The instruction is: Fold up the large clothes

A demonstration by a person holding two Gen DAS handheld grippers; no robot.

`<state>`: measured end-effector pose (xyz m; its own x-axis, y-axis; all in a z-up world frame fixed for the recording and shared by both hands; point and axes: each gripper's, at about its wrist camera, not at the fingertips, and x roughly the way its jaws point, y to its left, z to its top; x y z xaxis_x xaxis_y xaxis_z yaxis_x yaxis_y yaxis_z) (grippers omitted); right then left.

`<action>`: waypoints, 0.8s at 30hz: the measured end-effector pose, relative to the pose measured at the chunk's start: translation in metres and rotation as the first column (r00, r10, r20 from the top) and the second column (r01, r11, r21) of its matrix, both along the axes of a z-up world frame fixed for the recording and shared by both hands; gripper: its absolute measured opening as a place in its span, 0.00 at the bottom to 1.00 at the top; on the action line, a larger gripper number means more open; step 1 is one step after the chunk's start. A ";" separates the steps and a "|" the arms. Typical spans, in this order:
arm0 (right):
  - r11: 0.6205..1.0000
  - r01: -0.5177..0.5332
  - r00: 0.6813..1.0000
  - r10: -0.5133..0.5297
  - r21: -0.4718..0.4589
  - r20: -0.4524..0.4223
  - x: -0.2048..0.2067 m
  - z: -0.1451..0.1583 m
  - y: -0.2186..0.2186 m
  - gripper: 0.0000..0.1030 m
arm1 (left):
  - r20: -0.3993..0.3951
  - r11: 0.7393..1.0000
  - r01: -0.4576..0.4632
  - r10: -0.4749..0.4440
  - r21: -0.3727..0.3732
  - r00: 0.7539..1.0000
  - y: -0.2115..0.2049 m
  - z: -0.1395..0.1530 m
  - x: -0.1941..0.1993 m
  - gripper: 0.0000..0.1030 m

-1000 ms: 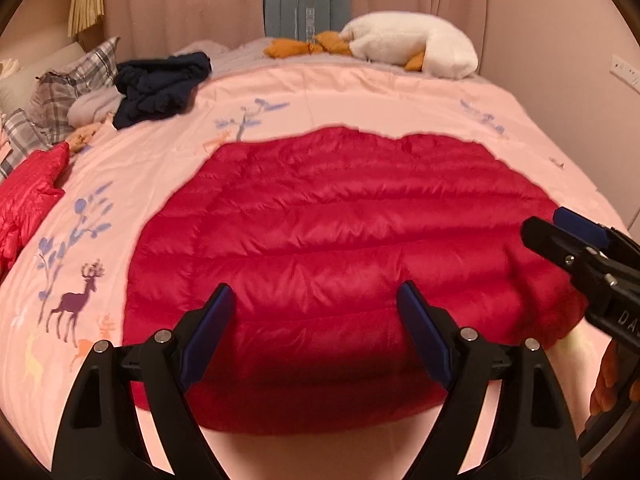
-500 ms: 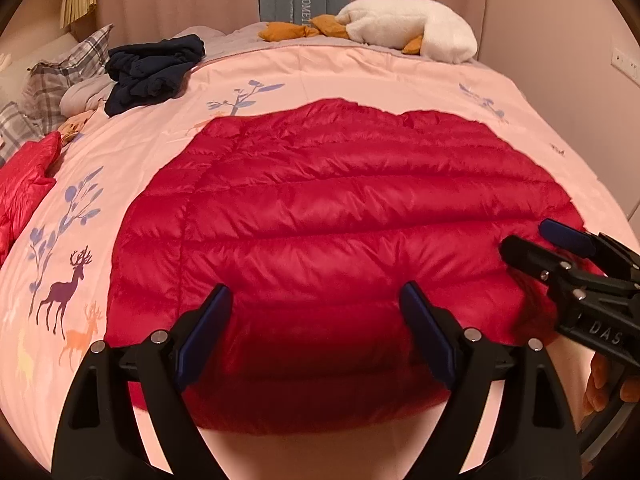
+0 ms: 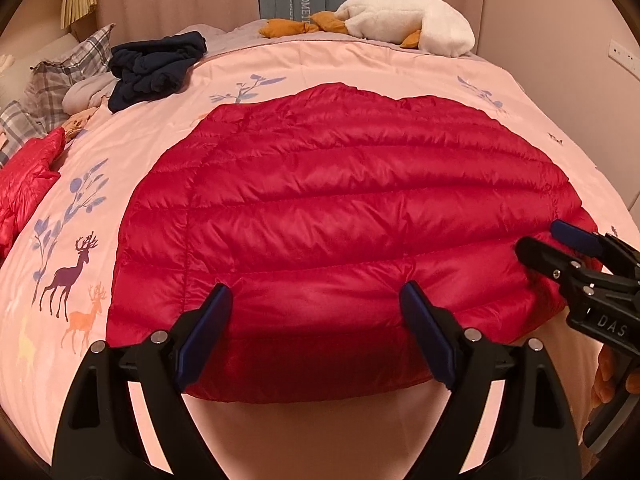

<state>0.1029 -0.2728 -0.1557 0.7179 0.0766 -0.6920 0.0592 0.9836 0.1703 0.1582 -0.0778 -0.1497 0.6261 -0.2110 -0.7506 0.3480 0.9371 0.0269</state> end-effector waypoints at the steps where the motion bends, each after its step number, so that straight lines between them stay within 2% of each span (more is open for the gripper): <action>1: 1.000 0.002 1.000 -0.002 0.004 0.001 -0.001 0.002 0.000 0.74 | 0.000 1.000 0.000 0.000 -0.001 1.000 0.001 0.000 -0.001 0.85; 9: 1.000 -0.012 0.999 0.012 0.006 0.039 -0.023 0.016 0.000 0.74 | 0.001 1.000 -0.002 0.002 -0.012 1.000 0.010 0.007 -0.014 0.85; 16: 1.000 -0.021 1.000 0.021 -0.003 -0.020 -0.019 -0.002 0.003 0.75 | -0.025 1.000 -0.002 0.002 -0.005 1.000 0.010 -0.003 -0.013 0.85; 24: 1.000 -0.012 1.000 0.012 0.016 -0.012 -0.029 0.004 -0.004 0.75 | -0.023 1.000 0.001 -0.001 -0.003 1.000 0.017 -0.001 -0.023 0.85</action>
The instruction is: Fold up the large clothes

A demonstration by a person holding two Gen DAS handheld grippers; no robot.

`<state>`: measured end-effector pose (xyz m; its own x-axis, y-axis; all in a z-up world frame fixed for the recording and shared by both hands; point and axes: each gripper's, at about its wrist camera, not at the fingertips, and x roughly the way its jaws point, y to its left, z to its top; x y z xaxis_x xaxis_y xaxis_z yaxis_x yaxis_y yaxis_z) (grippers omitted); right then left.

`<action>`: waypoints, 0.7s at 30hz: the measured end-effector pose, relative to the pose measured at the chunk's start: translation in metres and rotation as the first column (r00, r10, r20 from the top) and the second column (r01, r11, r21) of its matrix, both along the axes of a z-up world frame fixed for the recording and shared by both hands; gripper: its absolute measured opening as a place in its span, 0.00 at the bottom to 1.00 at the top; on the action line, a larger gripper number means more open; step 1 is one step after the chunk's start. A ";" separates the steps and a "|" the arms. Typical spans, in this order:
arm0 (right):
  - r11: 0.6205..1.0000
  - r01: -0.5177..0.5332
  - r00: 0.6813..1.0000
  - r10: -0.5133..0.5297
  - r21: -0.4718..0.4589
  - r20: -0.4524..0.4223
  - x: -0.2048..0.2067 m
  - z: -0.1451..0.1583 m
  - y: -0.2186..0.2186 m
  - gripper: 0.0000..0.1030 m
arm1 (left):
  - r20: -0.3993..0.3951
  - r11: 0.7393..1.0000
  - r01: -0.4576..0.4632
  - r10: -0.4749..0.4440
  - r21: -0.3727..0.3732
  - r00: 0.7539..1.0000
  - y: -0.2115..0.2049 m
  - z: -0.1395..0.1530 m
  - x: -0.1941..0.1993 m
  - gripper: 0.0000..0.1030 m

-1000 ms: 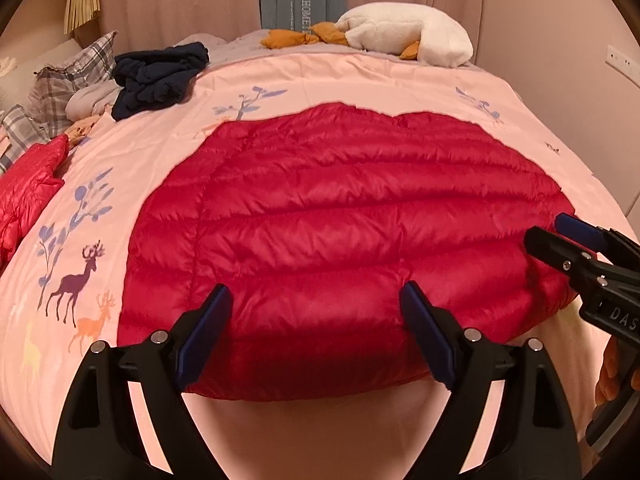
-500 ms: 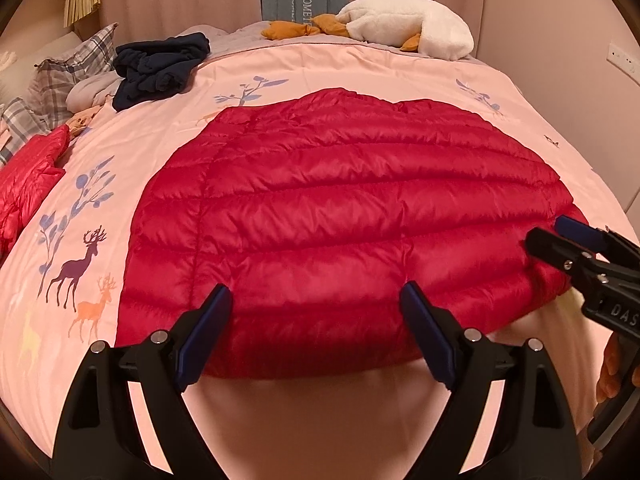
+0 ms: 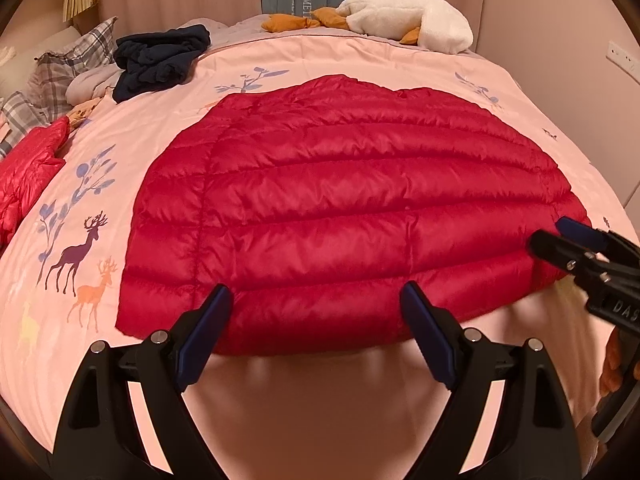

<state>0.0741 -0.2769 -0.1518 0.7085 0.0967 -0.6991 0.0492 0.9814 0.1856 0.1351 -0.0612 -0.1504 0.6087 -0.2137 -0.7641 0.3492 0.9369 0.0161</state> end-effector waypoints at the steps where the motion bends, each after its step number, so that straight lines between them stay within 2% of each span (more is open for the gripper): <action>1: 1.000 0.004 1.000 -0.005 -0.009 -0.018 0.000 -0.004 0.000 0.75 | -0.005 1.000 -0.001 0.001 0.006 1.000 0.001 -0.002 0.000 0.85; 5: 1.000 0.016 0.999 -0.017 -0.011 -0.042 -0.004 -0.006 -0.001 0.75 | -0.021 1.000 -0.008 0.008 0.014 1.000 0.002 -0.006 -0.002 0.85; 9: 1.000 0.028 0.999 -0.028 0.000 -0.035 -0.017 0.008 -0.001 0.75 | -0.019 1.000 -0.009 0.009 0.007 1.000 0.005 0.007 -0.010 0.85; 10: 1.000 0.029 0.999 -0.029 -0.003 -0.025 -0.023 0.015 -0.001 0.78 | 0.001 1.000 -0.013 0.013 0.014 1.000 0.005 0.016 -0.015 0.85; 11: 0.999 0.031 0.999 -0.031 -0.006 -0.013 -0.027 0.022 0.000 0.88 | 0.017 1.000 -0.019 0.019 0.018 1.000 0.006 0.023 -0.019 0.85; 12: 0.999 0.034 0.999 -0.034 -0.012 0.002 -0.032 0.031 0.002 0.91 | 0.032 0.999 -0.026 0.025 0.022 0.999 0.007 0.031 -0.023 0.85; 13: 0.999 0.040 0.999 -0.040 -0.020 0.021 -0.038 0.042 0.004 0.96 | 0.047 0.999 -0.031 0.030 0.022 0.998 0.007 0.039 -0.027 0.91; 15: 0.998 0.050 0.998 -0.049 -0.027 0.045 -0.046 0.057 0.007 0.98 | 0.074 0.999 -0.042 0.041 0.012 0.996 0.009 0.060 -0.036 0.99; 18: 0.997 0.074 0.996 -0.072 -0.027 0.052 -0.058 0.081 0.012 0.98 | 0.113 0.998 -0.051 0.053 -0.028 0.992 0.014 0.088 -0.052 0.99; 21: 0.995 0.096 0.995 -0.095 -0.041 0.017 -0.067 0.096 0.017 0.98 | 0.136 0.997 -0.061 0.067 -0.053 0.988 0.016 0.110 -0.065 0.99</action>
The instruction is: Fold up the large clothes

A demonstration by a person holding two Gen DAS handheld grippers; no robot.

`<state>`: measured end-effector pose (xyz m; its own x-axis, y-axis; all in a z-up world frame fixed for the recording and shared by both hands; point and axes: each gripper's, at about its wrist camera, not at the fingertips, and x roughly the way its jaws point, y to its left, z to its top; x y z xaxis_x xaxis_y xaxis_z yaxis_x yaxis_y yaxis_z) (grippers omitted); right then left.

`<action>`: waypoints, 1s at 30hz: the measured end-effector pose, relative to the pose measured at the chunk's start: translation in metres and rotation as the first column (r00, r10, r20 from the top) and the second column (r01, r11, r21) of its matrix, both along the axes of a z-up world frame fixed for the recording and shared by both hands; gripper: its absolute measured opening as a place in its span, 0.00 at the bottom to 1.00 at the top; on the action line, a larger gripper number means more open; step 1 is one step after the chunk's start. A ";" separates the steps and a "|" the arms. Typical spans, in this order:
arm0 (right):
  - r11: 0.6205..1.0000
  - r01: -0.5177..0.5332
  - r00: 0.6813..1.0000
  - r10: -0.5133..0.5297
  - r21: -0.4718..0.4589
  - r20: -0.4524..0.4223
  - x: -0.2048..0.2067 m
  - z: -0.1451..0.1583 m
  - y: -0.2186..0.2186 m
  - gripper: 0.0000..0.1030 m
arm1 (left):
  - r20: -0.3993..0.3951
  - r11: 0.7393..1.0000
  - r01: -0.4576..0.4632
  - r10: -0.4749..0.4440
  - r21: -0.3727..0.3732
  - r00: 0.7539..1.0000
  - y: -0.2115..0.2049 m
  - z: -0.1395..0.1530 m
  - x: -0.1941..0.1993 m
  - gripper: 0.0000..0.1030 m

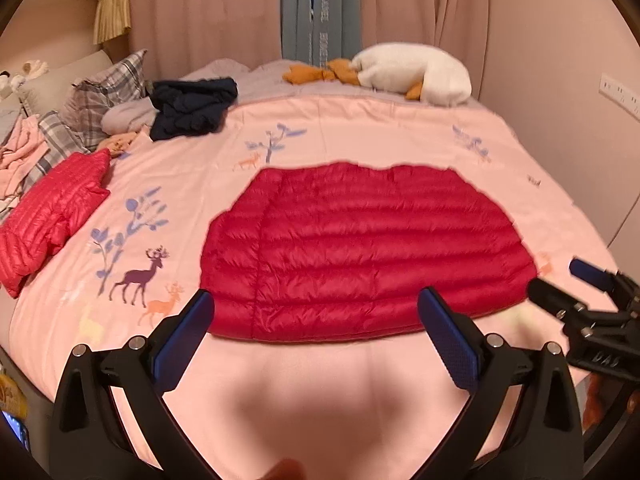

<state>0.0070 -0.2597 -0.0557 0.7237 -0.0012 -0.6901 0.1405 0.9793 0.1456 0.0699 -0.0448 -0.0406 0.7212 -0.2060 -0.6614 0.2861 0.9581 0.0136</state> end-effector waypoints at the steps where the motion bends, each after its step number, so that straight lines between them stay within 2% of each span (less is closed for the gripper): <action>1: 1.000 -0.002 1.000 0.002 0.002 -0.009 -0.003 0.004 0.002 0.98 | 0.008 1.000 -0.003 0.003 -0.003 1.000 0.001 0.005 -0.004 0.99; 5: 0.999 -0.035 0.998 0.035 -0.006 0.048 -0.019 0.025 0.013 0.98 | 0.032 0.998 -0.036 0.035 0.047 0.999 0.001 0.022 -0.018 0.99; 12: 0.997 -0.024 0.992 0.033 -0.067 0.124 -0.038 0.047 0.025 0.98 | 0.054 0.999 -0.033 0.032 0.006 0.998 0.007 0.041 -0.036 0.99; 15: 0.999 -0.017 0.995 0.022 -0.047 0.100 -0.036 0.037 0.024 0.98 | 0.056 0.999 -0.049 0.048 0.004 0.997 0.007 0.038 -0.040 0.99; 17: 0.999 -0.030 0.997 0.031 -0.013 0.071 -0.033 0.029 0.023 0.98 | 0.016 0.999 -0.050 0.050 0.003 0.999 0.007 0.029 -0.038 0.99; 20: 0.999 -0.038 0.998 0.039 -0.020 0.056 -0.032 0.023 0.026 0.98 | -0.021 0.999 -0.045 0.045 0.005 0.999 0.006 0.020 -0.036 0.99; 30: 0.999 -0.028 0.997 0.030 -0.021 0.066 -0.033 0.022 0.026 0.98 | 0.003 0.998 -0.049 0.049 0.033 0.999 0.000 0.020 -0.042 0.99</action>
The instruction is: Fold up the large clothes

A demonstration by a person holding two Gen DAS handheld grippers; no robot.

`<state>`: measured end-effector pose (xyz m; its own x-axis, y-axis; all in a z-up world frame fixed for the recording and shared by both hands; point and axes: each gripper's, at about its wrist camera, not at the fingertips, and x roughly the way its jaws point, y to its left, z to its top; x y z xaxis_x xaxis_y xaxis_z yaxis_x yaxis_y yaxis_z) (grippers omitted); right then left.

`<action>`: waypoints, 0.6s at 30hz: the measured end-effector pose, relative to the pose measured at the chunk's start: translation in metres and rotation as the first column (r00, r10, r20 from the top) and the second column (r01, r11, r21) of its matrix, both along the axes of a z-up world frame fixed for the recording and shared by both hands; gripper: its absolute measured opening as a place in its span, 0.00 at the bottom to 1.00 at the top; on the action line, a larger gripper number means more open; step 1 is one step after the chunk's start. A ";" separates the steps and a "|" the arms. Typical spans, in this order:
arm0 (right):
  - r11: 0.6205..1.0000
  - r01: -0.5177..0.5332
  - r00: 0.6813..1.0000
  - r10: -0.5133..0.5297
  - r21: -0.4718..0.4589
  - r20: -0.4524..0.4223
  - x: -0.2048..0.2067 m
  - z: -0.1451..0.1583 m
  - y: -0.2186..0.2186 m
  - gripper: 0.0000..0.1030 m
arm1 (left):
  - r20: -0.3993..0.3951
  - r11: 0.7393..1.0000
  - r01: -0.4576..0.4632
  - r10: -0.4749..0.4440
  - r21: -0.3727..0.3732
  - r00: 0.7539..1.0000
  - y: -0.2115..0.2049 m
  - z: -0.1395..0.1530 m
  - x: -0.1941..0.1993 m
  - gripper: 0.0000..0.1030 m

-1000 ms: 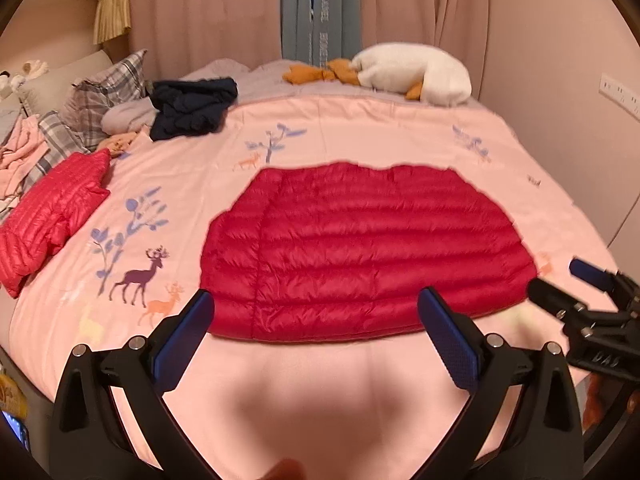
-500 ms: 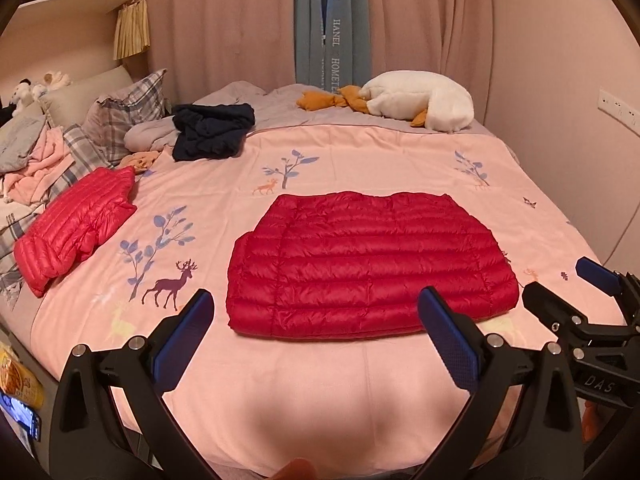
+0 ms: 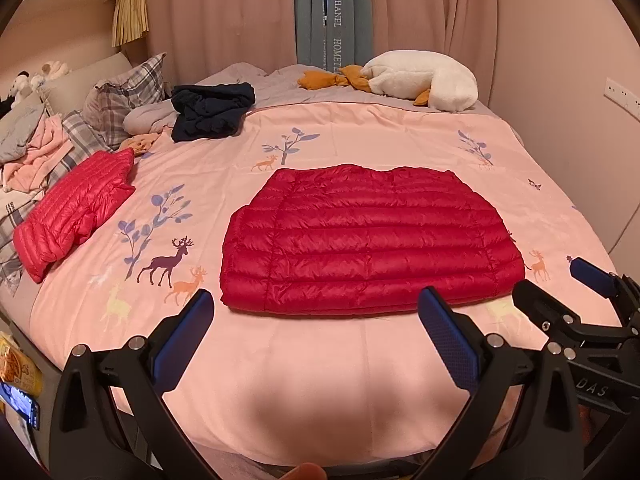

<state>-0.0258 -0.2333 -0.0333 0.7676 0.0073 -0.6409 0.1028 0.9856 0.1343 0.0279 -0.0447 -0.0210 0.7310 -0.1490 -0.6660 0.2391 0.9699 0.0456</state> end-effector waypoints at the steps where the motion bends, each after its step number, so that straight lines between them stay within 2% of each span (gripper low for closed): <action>1: 1.000 0.001 1.000 -0.001 0.001 -0.001 0.000 0.000 -0.001 0.98 | -0.001 1.000 0.002 -0.002 0.000 1.000 0.000 0.000 0.000 0.99; 18: 1.000 -0.002 1.000 0.002 0.001 -0.004 0.001 -0.004 -0.003 0.98 | -0.010 1.000 0.002 -0.002 0.014 1.000 -0.002 -0.003 0.002 0.99</action>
<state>-0.0247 -0.2359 -0.0370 0.7651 0.0094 -0.6438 0.1017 0.9856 0.1352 0.0299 -0.0467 -0.0240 0.7243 -0.1407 -0.6750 0.2414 0.9687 0.0571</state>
